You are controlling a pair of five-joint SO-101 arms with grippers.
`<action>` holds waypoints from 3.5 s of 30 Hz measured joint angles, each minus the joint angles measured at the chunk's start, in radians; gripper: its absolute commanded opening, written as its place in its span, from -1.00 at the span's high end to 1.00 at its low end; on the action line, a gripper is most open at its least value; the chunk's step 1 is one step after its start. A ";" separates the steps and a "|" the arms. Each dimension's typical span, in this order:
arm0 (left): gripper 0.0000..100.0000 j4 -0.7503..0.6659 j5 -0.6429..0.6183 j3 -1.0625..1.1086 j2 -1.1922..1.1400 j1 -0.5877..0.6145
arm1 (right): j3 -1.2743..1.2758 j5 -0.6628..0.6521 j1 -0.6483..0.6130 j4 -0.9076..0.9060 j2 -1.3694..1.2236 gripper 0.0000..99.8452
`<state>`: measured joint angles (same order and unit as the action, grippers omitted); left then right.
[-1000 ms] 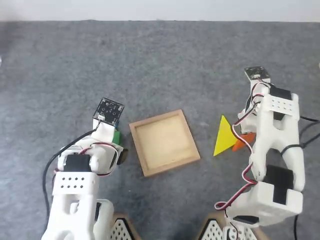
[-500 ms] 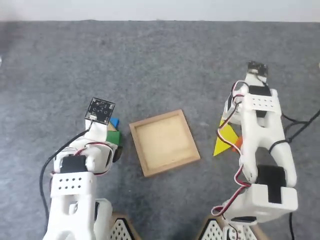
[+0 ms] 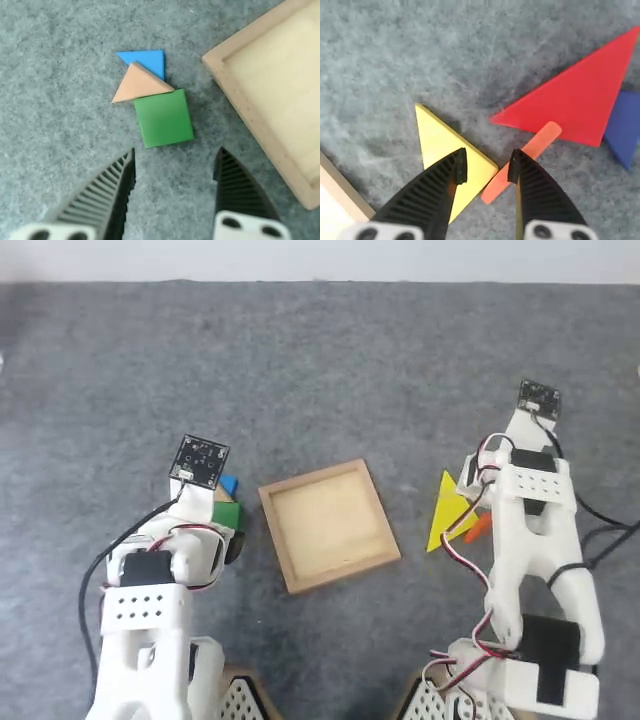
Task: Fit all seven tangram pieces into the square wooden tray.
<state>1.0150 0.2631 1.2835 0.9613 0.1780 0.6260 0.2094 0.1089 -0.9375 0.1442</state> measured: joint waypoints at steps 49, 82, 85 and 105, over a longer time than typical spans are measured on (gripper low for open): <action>0.50 -0.008 0.000 0.012 0.000 0.000 | -0.718 -0.218 0.143 -0.479 -0.526 0.35; 0.50 -0.008 0.000 0.012 0.000 0.000 | -0.822 -0.127 0.157 -0.385 -0.669 0.21; 0.50 -0.008 0.000 0.012 0.000 0.000 | -0.829 -0.121 0.158 -0.377 -0.694 0.21; 0.50 -0.008 0.000 0.012 0.000 0.000 | -0.865 -0.120 0.132 -0.404 -0.712 0.57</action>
<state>1.0073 0.2631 1.2958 0.9613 0.1780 -0.2394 0.0898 0.2409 -1.3410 -0.5677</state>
